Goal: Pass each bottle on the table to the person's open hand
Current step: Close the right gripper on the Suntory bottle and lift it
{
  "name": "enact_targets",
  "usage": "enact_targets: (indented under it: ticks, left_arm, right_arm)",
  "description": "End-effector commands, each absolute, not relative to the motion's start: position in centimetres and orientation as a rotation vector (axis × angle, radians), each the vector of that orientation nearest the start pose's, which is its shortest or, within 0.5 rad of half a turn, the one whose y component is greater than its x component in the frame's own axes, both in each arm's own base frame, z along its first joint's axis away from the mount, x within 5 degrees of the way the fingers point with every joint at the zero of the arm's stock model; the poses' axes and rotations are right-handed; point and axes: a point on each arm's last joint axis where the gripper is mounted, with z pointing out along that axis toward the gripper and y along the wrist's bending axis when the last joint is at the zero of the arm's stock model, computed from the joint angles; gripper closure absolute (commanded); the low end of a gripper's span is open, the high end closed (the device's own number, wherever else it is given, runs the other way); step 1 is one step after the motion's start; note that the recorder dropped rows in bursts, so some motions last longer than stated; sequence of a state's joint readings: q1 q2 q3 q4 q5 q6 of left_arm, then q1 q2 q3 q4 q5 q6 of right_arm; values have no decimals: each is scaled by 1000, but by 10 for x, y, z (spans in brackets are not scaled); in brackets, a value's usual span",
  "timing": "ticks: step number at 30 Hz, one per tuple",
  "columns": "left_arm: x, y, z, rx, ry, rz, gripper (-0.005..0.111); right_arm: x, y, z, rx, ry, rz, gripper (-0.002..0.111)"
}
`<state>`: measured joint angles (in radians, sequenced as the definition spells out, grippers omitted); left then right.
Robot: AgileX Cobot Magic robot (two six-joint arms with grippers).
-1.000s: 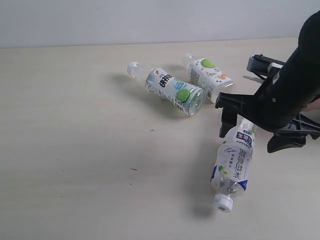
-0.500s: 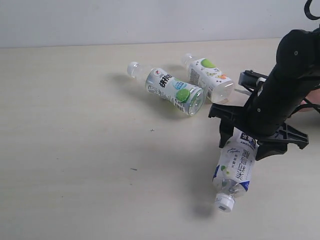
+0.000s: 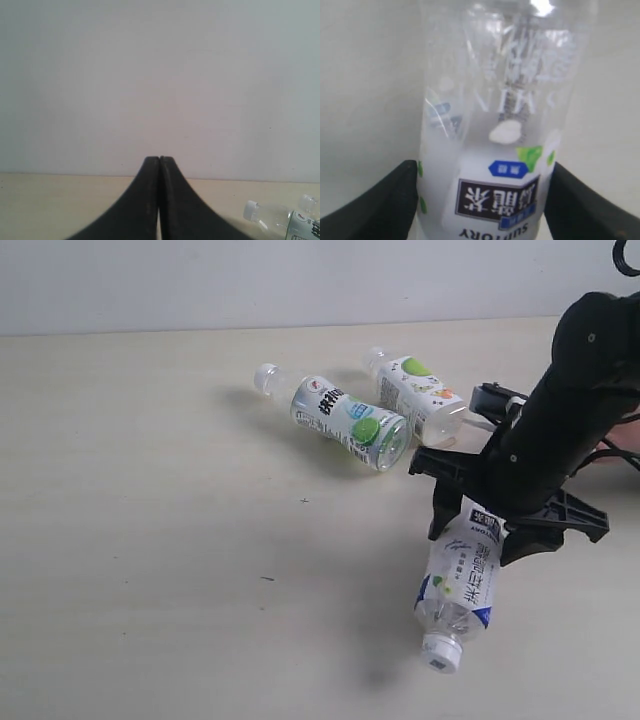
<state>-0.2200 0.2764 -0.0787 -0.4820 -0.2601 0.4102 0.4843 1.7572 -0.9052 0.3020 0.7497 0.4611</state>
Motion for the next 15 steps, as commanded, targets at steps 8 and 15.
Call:
enact_targets:
  ticks: [8, 15]
  left_arm:
    - [80, -7, 241, 19, 1446, -138, 107]
    - [80, -7, 241, 19, 1446, -138, 107]
  right_arm:
    - [247, 160, 219, -111, 3187, 454, 108]
    - [262, 137, 292, -233, 3013, 263, 108]
